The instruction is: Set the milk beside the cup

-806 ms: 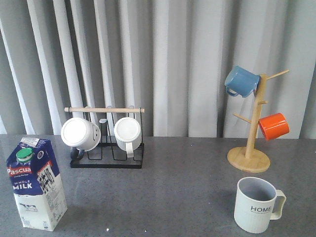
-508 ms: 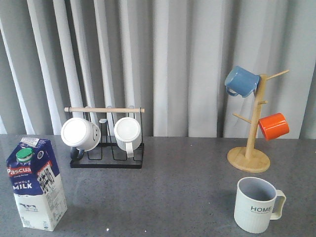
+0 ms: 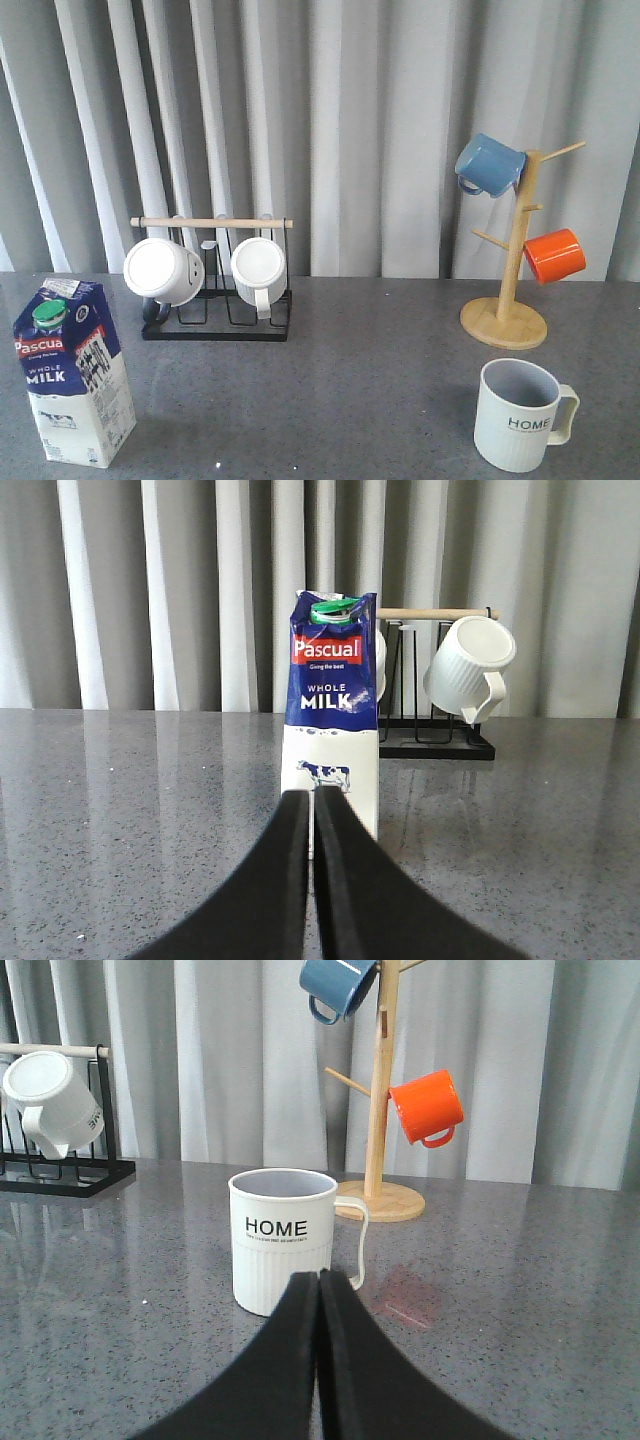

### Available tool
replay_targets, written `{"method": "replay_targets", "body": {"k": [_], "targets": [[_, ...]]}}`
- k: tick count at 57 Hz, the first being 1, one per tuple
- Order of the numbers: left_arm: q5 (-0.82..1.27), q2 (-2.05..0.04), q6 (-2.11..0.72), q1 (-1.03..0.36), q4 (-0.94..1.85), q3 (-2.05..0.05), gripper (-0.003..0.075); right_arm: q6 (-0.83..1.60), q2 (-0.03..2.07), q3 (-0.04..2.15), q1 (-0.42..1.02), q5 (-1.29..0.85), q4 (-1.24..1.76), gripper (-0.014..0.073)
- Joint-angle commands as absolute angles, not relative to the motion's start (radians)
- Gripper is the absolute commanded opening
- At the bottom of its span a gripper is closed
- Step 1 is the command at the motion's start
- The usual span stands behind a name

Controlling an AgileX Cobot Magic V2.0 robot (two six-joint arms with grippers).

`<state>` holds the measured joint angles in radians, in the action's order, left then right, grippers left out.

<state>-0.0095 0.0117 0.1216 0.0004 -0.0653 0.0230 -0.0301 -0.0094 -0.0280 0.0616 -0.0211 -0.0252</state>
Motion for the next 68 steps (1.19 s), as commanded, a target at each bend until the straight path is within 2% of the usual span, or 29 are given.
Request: {"method": "replay_targets", "body": {"k": [1,6,14,18,24,29,35,41,53,61,68], "targets": [[-0.093,0.024,0.113,0.001,-0.067,0.001,-0.0006,-0.025,-0.025,-0.038,0.056,0.050,-0.034,-0.0008],[-0.146,0.024,0.088,0.001,-0.067,-0.006,-0.0006,-0.026,-0.025,-0.033,0.056,0.093,-0.034,-0.0008],[-0.381,0.022,0.052,0.001,-0.066,-0.009,-0.0006,-0.095,-0.024,-0.002,0.056,0.409,-0.034,-0.0008],[-0.423,0.014,0.036,-0.001,-0.064,-0.036,-0.0006,-0.075,-0.005,0.054,0.056,0.474,-0.047,-0.0008],[-0.337,-0.072,0.019,-0.002,-0.064,-0.146,-0.0006,0.027,0.133,0.220,0.056,0.330,-0.063,-0.0008],[-0.179,-0.242,-0.037,-0.003,-0.064,-0.308,-0.0006,0.119,0.318,0.376,0.056,0.188,-0.056,-0.0008],[0.011,-0.442,-0.080,-0.019,-0.064,-0.508,-0.0006,0.094,0.559,0.543,0.056,0.144,0.033,-0.0008],[0.079,-0.595,-0.072,-0.031,-0.058,-0.645,-0.0006,0.034,0.700,0.627,0.056,0.129,0.171,-0.0008],[0.062,-0.716,0.021,-0.034,0.042,-0.702,-0.0006,0.054,0.796,0.636,0.055,0.109,0.226,-0.0008],[0.062,-0.735,0.018,-0.034,0.039,-0.702,-0.0004,0.192,0.806,0.636,0.055,0.085,0.202,-0.0004],[0.073,-0.746,0.019,-0.034,0.042,-0.704,0.0029,0.271,0.806,0.637,0.055,0.071,0.203,0.0044]]}}
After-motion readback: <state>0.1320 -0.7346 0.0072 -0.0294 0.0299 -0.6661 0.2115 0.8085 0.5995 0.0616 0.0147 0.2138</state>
